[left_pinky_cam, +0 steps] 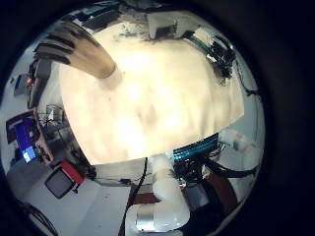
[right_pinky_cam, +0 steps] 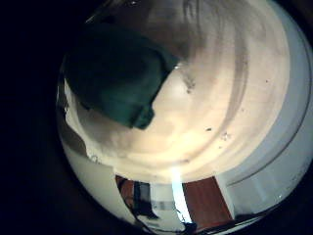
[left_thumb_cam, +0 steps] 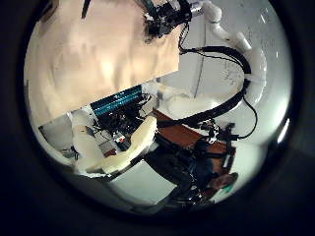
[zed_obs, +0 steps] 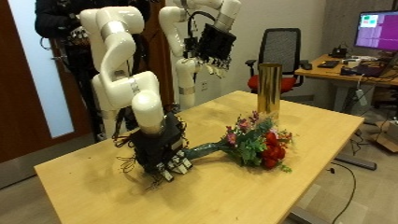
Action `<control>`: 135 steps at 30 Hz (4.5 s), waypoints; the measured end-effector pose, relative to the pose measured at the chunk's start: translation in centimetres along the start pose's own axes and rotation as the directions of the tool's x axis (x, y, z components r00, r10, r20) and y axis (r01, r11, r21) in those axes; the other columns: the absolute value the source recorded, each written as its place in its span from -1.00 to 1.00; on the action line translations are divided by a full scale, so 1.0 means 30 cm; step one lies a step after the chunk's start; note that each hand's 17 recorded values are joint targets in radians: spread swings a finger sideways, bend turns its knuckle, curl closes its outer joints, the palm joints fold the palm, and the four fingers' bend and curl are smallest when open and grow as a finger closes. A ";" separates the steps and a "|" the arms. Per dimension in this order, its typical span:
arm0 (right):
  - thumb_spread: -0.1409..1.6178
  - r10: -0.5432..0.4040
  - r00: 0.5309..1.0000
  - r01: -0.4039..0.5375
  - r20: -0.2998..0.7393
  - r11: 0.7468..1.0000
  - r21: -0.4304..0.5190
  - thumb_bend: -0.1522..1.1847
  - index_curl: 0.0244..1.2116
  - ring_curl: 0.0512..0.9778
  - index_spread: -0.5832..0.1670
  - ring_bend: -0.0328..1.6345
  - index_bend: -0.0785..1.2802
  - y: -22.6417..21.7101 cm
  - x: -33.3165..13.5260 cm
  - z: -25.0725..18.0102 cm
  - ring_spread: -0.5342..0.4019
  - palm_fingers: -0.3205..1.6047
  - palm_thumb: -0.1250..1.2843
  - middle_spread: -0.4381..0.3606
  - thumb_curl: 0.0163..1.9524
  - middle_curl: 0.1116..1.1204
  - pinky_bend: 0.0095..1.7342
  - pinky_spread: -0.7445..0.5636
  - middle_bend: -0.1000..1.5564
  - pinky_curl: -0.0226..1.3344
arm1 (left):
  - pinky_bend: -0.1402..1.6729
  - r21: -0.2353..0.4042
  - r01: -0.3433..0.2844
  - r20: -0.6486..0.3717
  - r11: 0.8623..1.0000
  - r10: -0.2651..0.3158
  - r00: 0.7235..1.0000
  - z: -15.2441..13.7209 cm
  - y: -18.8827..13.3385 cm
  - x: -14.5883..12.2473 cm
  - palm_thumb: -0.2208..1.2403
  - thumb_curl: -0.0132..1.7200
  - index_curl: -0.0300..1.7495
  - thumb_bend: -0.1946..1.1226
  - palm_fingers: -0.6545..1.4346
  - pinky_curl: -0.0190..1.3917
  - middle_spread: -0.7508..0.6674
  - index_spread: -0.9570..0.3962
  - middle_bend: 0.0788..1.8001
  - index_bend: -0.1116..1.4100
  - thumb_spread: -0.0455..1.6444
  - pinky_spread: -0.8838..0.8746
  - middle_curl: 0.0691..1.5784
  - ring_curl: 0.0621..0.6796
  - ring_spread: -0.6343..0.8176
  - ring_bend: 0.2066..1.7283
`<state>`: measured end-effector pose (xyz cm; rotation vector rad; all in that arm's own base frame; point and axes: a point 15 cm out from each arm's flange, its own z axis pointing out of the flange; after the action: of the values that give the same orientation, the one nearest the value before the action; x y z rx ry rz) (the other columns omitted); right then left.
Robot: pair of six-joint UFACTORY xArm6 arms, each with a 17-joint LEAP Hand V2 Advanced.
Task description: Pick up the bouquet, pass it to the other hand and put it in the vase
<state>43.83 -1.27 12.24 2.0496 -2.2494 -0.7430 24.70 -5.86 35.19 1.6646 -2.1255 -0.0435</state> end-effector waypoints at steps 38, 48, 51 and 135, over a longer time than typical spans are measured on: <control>-0.43 -0.483 0.677 0.158 0.555 0.832 0.532 -0.78 0.60 0.24 -0.16 0.79 0.67 0.405 -0.385 -0.850 -0.24 0.48 0.94 -0.20 -0.11 0.33 0.47 -0.16 0.74 0.20 | -0.66 0.199 0.078 -0.193 0.977 -0.039 0.981 -0.155 -0.065 -0.025 -0.15 -0.64 -0.51 -0.76 -0.12 -0.66 0.40 0.56 -0.84 -0.57 0.16 0.57 -0.65 -0.48 0.60 -0.88; -0.51 -0.625 0.371 0.235 0.686 0.778 0.582 -0.79 0.62 0.25 -0.15 0.79 0.67 0.541 -0.530 -0.889 -0.24 0.49 0.92 -0.20 -0.05 0.33 0.40 -0.17 0.76 0.32 | -0.65 0.345 0.053 -0.371 0.937 0.084 0.925 -0.292 -0.122 0.078 -0.33 -0.65 -0.50 -0.76 -0.09 -0.68 0.35 0.56 -0.85 -0.60 0.12 0.54 -0.64 -0.47 0.51 -0.81; -0.52 -0.648 0.300 0.277 0.700 0.761 0.586 -0.79 0.62 0.25 -0.15 0.79 0.67 0.567 -0.546 -0.853 -0.24 0.49 0.92 -0.20 -0.05 0.32 0.39 -0.18 0.76 0.34 | -0.65 0.399 0.053 -0.436 0.915 0.139 0.889 -0.344 -0.134 0.116 -0.36 -0.65 -0.51 -0.76 -0.09 -0.68 0.35 0.57 -0.85 -0.61 0.11 0.53 -0.64 -0.47 0.51 -0.79; 0.27 -0.568 0.267 0.374 0.779 0.806 0.459 -0.81 -0.71 -0.63 -0.44 -0.57 -0.70 0.451 -0.937 -0.465 0.51 -0.79 0.22 0.35 -0.54 -0.73 -0.62 0.57 -0.69 -0.39 | 0.54 0.776 0.099 -0.505 0.623 0.519 0.690 -0.948 -0.046 0.178 0.86 0.00 -0.88 -0.73 0.57 0.16 -0.74 -0.47 0.20 0.70 -0.64 -0.60 0.31 0.83 -0.69 0.68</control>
<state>39.62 20.97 37.85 2.9536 -1.9333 -2.2781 35.10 -4.41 62.20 1.3618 -1.7498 1.5435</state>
